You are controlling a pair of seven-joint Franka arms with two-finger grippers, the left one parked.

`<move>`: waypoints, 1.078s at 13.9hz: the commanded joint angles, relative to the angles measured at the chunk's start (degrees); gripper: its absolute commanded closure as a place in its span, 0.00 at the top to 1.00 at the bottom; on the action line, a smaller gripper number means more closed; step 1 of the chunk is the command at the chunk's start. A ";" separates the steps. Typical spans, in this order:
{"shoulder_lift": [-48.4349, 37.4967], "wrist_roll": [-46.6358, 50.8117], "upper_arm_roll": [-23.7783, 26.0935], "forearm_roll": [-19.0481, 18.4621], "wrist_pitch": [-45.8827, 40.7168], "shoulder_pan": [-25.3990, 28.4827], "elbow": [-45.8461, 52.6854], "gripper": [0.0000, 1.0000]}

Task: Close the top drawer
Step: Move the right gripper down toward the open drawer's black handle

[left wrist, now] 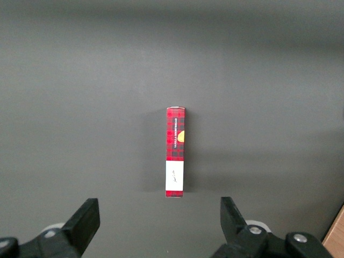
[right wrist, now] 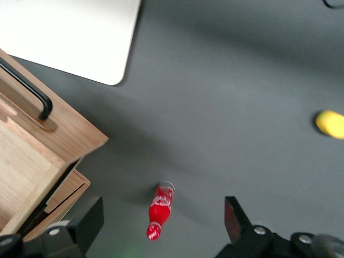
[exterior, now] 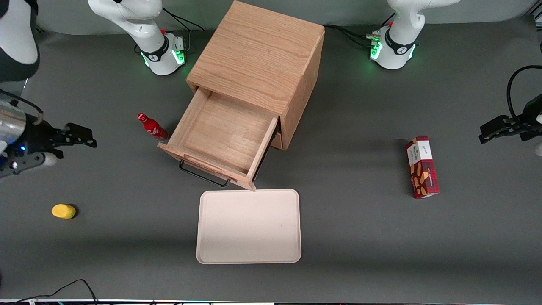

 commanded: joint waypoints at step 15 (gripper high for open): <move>24.86 -17.56 12.55 9.52 3.35 4.89 20.77 1.00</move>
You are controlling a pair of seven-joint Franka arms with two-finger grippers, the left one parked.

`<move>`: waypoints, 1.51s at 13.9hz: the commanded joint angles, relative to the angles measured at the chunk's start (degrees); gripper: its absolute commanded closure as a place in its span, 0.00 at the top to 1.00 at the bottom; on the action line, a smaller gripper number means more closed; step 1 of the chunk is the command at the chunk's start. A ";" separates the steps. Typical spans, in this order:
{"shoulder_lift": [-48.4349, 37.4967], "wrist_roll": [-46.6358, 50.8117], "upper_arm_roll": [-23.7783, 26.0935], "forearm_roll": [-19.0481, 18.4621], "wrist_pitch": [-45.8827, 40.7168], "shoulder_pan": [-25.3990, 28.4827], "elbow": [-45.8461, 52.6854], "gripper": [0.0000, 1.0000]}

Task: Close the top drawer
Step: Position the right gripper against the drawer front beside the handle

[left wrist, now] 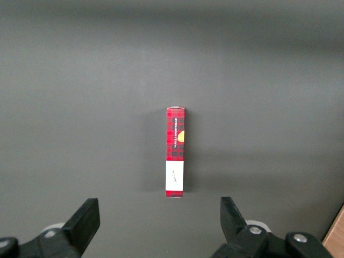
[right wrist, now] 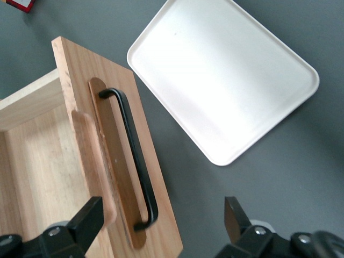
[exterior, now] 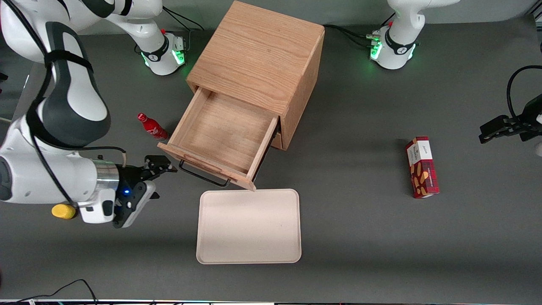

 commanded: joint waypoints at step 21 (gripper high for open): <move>3.90 -3.96 0.17 -8.47 0.60 4.53 -1.98 1.00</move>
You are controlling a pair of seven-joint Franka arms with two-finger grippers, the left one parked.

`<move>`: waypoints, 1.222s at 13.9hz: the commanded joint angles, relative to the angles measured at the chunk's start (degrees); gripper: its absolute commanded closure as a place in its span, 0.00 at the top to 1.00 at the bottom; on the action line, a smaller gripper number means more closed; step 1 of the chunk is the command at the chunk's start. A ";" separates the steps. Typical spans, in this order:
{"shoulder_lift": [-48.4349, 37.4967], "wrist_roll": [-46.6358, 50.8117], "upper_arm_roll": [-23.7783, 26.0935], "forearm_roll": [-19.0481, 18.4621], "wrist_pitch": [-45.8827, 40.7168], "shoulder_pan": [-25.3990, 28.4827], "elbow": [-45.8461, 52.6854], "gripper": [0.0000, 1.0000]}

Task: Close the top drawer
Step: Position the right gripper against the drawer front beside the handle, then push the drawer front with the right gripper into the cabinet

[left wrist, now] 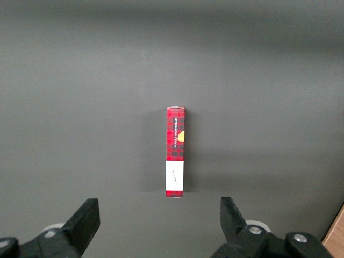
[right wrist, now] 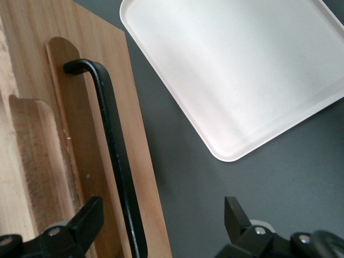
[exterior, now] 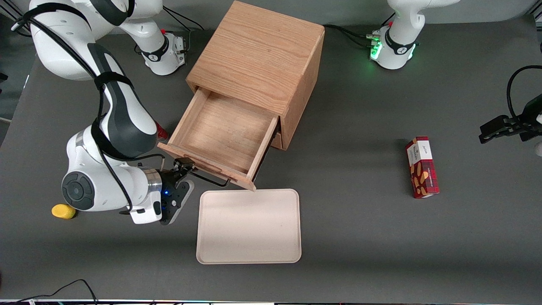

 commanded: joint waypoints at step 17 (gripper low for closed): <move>-0.94 -0.69 0.20 -4.56 8.35 1.90 -7.19 1.00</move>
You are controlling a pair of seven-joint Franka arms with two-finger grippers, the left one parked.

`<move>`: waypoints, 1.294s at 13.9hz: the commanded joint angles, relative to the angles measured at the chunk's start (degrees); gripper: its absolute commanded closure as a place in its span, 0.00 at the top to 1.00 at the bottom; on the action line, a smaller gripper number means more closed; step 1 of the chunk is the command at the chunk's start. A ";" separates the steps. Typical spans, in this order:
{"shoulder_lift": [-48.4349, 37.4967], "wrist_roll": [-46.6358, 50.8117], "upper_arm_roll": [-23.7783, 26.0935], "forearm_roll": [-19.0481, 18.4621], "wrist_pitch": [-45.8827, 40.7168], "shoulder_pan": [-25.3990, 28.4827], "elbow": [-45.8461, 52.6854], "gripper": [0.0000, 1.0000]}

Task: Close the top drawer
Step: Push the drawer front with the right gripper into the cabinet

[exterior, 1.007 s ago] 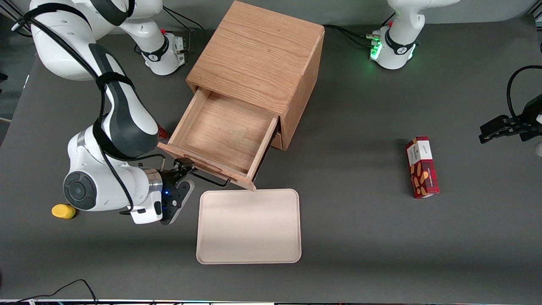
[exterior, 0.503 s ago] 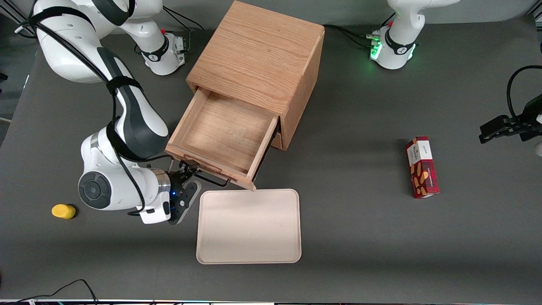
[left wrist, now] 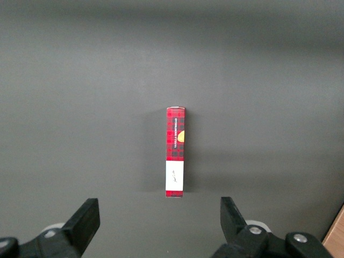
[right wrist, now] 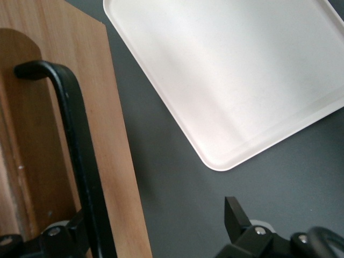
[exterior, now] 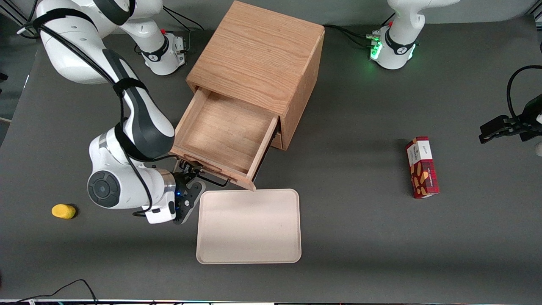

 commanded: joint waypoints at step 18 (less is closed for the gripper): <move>-14.46 -0.09 0.72 0.34 10.85 1.84 -23.32 1.00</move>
